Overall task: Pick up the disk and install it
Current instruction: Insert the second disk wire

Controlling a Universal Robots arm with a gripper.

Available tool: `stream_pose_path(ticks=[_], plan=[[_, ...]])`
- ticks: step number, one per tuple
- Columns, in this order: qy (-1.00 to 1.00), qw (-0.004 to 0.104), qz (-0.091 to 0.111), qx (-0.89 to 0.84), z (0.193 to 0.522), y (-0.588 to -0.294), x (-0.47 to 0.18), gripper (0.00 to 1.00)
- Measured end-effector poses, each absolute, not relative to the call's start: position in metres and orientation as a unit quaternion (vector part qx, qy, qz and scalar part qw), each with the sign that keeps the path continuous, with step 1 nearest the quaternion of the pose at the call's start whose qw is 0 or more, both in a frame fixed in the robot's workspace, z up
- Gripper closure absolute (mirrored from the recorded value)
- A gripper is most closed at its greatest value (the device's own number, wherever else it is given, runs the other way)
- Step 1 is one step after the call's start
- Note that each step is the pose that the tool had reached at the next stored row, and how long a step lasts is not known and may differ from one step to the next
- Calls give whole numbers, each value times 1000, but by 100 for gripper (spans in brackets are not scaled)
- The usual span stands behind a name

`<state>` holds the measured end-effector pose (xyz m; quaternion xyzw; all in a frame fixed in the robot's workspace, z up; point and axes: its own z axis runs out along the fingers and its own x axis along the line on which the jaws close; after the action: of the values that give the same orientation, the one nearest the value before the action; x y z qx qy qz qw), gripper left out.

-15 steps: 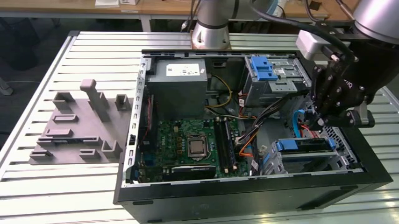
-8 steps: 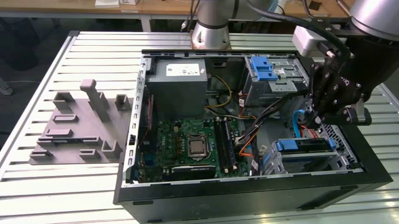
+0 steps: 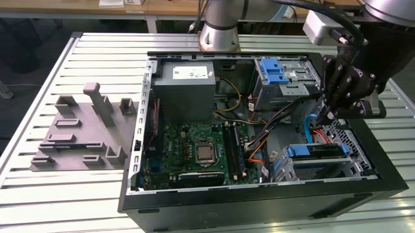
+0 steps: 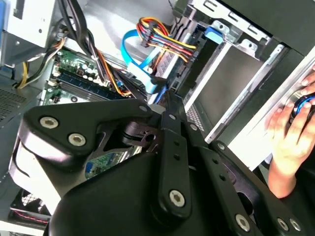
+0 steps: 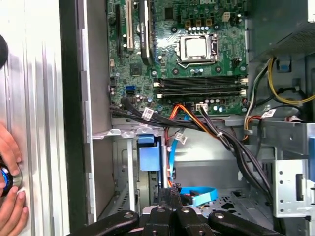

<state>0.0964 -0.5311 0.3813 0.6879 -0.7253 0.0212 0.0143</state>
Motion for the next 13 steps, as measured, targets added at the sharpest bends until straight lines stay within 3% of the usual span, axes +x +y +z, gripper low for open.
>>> stream_pose_path(ticks=[13], plan=[[-725, 17, 24, 688, 386, -515, 96, 89]])
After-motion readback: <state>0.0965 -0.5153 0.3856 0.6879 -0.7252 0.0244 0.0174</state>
